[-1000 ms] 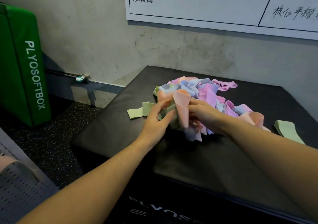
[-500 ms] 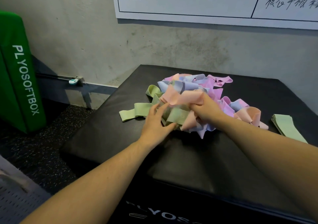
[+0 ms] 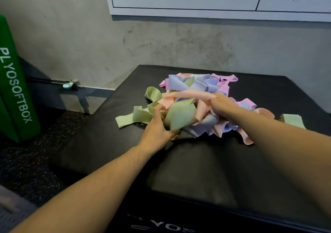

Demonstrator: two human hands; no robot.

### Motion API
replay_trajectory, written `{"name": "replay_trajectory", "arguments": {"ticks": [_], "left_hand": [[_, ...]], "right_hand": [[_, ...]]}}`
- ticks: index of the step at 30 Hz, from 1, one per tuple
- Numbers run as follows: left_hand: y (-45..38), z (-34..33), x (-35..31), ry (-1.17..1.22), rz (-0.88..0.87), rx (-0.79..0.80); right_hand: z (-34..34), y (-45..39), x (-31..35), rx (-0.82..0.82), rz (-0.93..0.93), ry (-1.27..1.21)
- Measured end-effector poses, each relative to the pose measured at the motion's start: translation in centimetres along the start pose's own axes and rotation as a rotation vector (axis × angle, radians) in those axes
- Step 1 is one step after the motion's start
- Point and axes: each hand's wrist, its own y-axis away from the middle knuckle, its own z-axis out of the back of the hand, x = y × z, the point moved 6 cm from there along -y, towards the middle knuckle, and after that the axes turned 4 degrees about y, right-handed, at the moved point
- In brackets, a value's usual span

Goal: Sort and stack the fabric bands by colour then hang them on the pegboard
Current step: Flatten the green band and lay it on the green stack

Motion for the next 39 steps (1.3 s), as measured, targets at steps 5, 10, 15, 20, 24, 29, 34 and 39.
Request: {"name": "replay_trajectory", "arguments": {"ticks": [5, 10, 15, 20, 24, 29, 34, 39], "left_hand": [[-0.2, 1.8, -0.4, -0.083, -0.073, -0.092], [1.8, 5.1, -2.4, 0.180, -0.047, -0.073], [3.2, 8.9, -3.2, 0.152, 0.041, -0.022], [3.3, 11.0, -1.9, -0.213, 0.108, -0.025], [3.4, 11.8, -2.2, -0.043, 0.110, -0.110], [3.2, 12.5, -2.6, 0.081, 0.185, -0.174], [2.9, 13.8, -3.4, 0.085, 0.135, -0.269], [2.9, 14.8, -4.0, 0.150, 0.161, -0.383]], "right_hand": [[-0.6, 0.3, -0.6, -0.048, 0.113, 0.032], [1.1, 0.2, -0.8, -0.095, 0.058, 0.197], [1.7, 1.6, 2.0, -0.161, 0.193, 0.345], [0.6, 3.0, 4.9, -0.005, 0.290, 0.355], [0.1, 6.4, 7.8, 0.183, 0.383, 0.534], [0.1, 9.3, 12.3, 0.009, 0.495, 0.210], [-4.3, 10.9, 14.2, 0.231, 0.645, -0.012], [-8.7, 10.1, 13.8, 0.269, 0.652, 0.083]]}}
